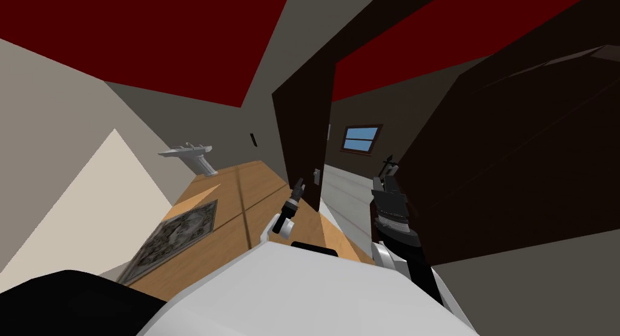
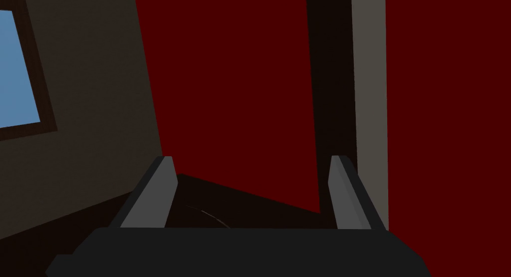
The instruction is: Push the door open
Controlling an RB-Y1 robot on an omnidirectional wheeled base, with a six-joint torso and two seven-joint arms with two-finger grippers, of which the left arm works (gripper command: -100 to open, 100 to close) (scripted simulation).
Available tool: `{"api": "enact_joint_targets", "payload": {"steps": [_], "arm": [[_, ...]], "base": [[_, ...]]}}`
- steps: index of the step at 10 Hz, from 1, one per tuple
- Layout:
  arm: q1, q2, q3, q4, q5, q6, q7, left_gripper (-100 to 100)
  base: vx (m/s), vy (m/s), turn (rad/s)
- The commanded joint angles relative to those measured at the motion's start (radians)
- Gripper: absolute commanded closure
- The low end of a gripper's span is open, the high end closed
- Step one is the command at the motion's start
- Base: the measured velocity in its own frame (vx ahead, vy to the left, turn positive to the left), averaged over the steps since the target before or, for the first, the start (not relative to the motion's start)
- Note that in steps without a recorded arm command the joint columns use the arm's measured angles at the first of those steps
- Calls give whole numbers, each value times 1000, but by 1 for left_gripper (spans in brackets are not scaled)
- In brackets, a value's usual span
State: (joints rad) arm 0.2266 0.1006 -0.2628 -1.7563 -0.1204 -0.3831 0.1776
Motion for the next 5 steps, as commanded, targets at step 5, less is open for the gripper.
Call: {"api": "enact_joint_targets", "payload": {"steps": [5], "arm": [[-55,-1,-41,123,-3,34,2,-100]], "base": [[80,82,-102]]}}
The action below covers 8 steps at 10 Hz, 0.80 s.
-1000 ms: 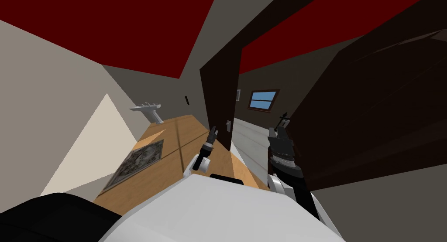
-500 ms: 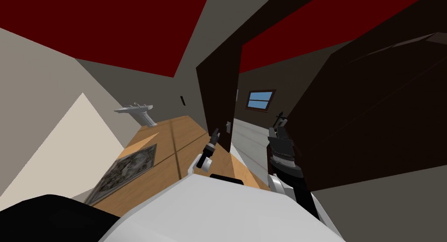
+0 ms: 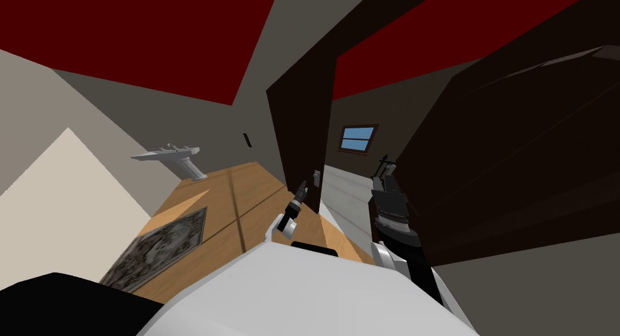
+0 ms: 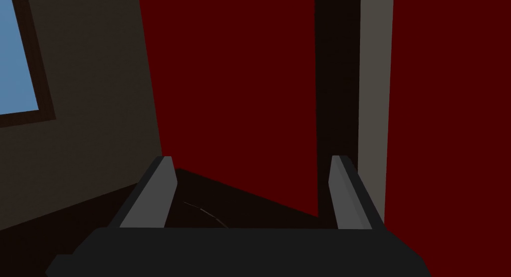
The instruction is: Push the door open
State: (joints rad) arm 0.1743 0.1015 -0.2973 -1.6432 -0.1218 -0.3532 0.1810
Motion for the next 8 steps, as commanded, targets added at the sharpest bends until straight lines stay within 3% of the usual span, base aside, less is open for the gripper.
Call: {"api": "enact_joint_targets", "payload": {"steps": [1,4,8], "arm": [[-11,-2,-13,30,-2,10,0,-100],[-51,-1,-42,121,-2,36,3,-100],[-88,-2,-69,205,-3,59,7,-100]], "base": [[76,91,-98],[102,109,-134],[115,106,-104]]}}
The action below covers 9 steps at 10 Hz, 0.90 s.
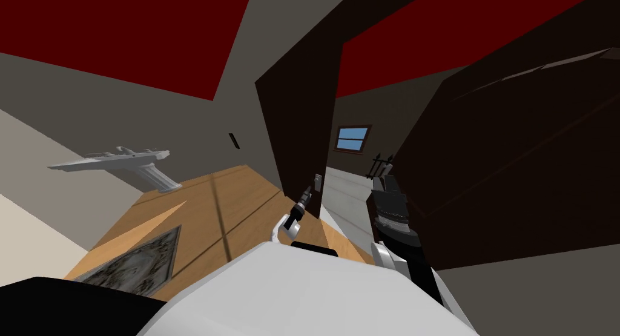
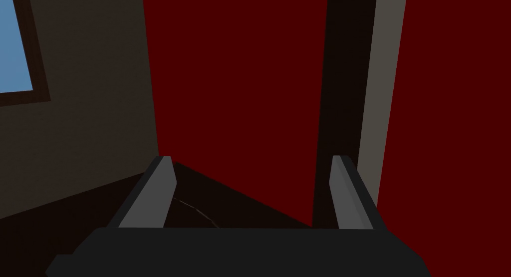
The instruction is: Push the door open
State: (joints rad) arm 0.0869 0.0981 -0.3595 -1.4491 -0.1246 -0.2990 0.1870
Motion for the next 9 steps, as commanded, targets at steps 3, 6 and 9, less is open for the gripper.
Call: {"api": "enact_joint_targets", "payload": {"steps": [3,6,9], "arm": [[-17,-4,-14,44,-2,10,0,-100],[-33,-12,-1,77,2,0,-7,-100],[-50,-24,14,111,5,-12,-13,-100]], "base": [[101,99,-71],[180,-51,-32],[201,-107,-33]]}}
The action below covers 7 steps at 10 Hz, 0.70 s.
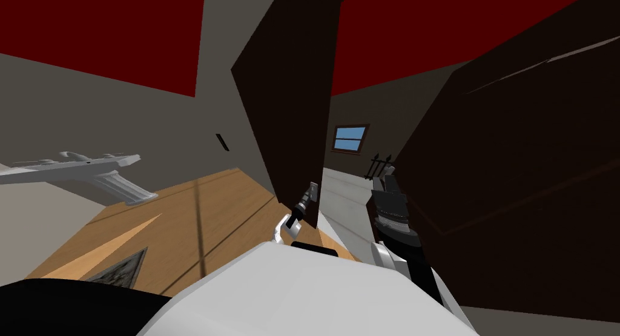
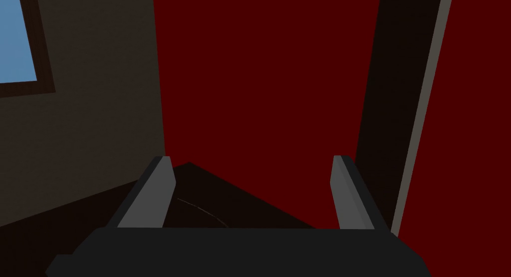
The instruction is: Push the door open
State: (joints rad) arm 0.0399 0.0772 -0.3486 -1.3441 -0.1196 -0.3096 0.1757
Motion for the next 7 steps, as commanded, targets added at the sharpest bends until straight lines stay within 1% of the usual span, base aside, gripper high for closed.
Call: {"api": "enact_joint_targets", "payload": {"steps": [1,2,3,7], "arm": [[-7,-7,6,14,1,-5,-4,-100],[-5,-4,4,10,1,-4,-2,-100],[-5,-4,4,10,1,-4,-2,100],[-5,-4,4,10,1,-4,-2,100]], "base": [[205,-59,-27],[87,-24,-1],[-10,1,6],[-9,4,-8]]}}
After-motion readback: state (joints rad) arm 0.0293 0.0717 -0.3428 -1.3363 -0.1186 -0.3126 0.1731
